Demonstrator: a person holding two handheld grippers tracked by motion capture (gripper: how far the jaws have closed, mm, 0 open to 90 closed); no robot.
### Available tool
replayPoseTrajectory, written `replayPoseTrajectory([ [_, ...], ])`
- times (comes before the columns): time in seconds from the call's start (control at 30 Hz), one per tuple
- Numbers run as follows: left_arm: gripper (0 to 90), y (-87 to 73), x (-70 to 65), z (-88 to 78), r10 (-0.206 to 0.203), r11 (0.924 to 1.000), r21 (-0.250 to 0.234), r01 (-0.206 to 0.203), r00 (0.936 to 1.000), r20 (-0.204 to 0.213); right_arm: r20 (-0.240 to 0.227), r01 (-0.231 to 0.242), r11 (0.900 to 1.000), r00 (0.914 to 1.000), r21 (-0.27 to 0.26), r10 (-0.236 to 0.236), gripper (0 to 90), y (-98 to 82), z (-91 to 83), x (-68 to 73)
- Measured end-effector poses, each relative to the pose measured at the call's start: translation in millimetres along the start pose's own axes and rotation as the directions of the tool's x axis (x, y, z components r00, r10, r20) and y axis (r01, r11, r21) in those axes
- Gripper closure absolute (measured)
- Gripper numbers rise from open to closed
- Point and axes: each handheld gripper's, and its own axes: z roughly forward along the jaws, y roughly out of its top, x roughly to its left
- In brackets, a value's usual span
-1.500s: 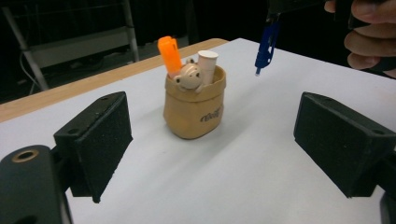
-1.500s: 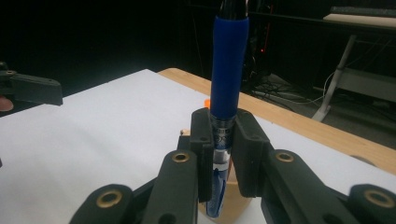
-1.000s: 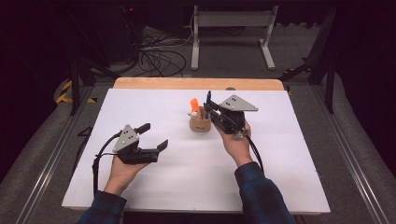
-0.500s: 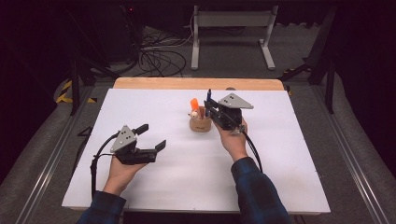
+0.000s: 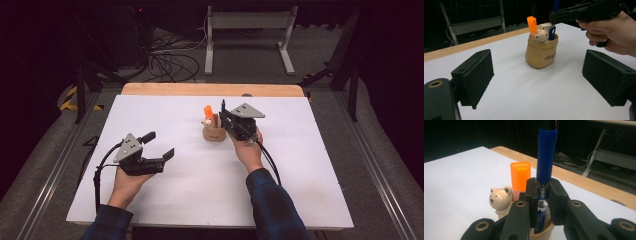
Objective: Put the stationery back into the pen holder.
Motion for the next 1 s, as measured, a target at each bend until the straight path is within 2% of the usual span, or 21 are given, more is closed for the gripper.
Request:
replayPoseTrajectory([
  [0.4,11.0,-1.0,2.5,-0.9,-0.003,1.0000,0.002,0.003,1.0000,-0.007,0.003,-0.008,0.999,1.0000,0.042,0.008,80.1,-8.9,10.8,-3.0],
  [0.67,11.0,-1.0,3.7,-2.0,-0.007,1.0000,-0.001,0.007,1.0000,-0.006,-0.011,-0.026,0.997,0.9996,0.073,0.026,79.9,-12.9,15.2,-4.4],
  [1.0,11.6,-0.8,2.8,-3.1,0.001,1.0000,-0.009,-0.001,0.9999,-0.017,-0.024,-0.026,0.995,0.9993,0.092,0.028,79.1,-14.8,18.3,-7.0],
])
